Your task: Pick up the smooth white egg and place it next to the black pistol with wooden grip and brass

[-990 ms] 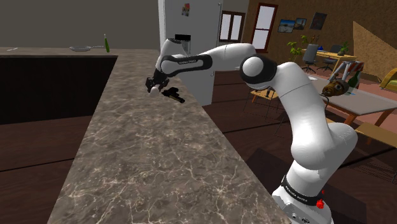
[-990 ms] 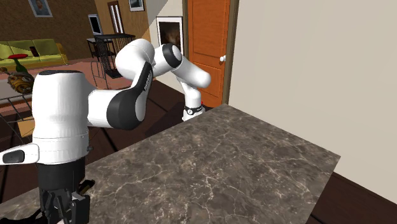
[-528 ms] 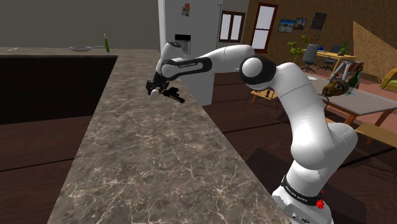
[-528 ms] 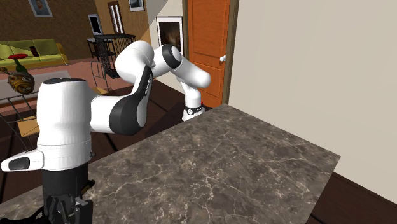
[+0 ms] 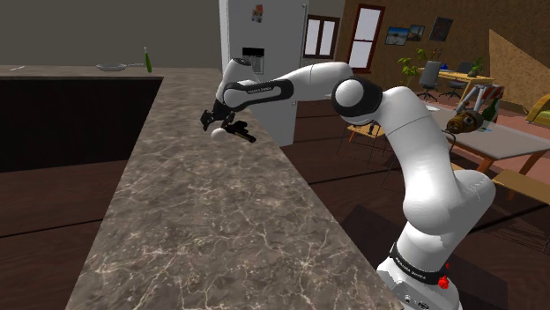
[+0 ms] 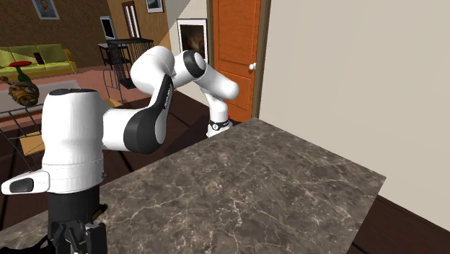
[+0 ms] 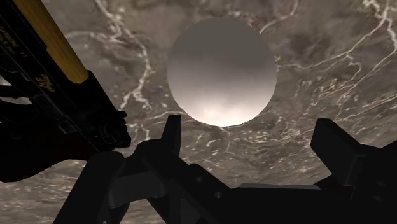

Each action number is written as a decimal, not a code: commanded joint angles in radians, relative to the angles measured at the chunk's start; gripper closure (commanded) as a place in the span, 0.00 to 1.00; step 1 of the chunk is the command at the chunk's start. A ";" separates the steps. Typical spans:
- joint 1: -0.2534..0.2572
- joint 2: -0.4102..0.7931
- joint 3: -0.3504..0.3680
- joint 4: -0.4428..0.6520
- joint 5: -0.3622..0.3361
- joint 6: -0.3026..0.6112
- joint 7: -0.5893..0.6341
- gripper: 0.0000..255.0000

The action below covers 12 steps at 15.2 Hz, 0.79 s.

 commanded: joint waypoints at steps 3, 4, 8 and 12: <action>-0.035 -0.067 0.020 -0.063 0.016 -0.008 0.001 0.00; -0.052 -0.099 0.031 -0.089 0.025 -0.015 0.000 0.00; -0.066 -0.123 0.039 -0.109 0.033 -0.021 -0.002 0.00; -0.066 -0.123 0.039 -0.108 0.033 -0.021 -0.002 0.00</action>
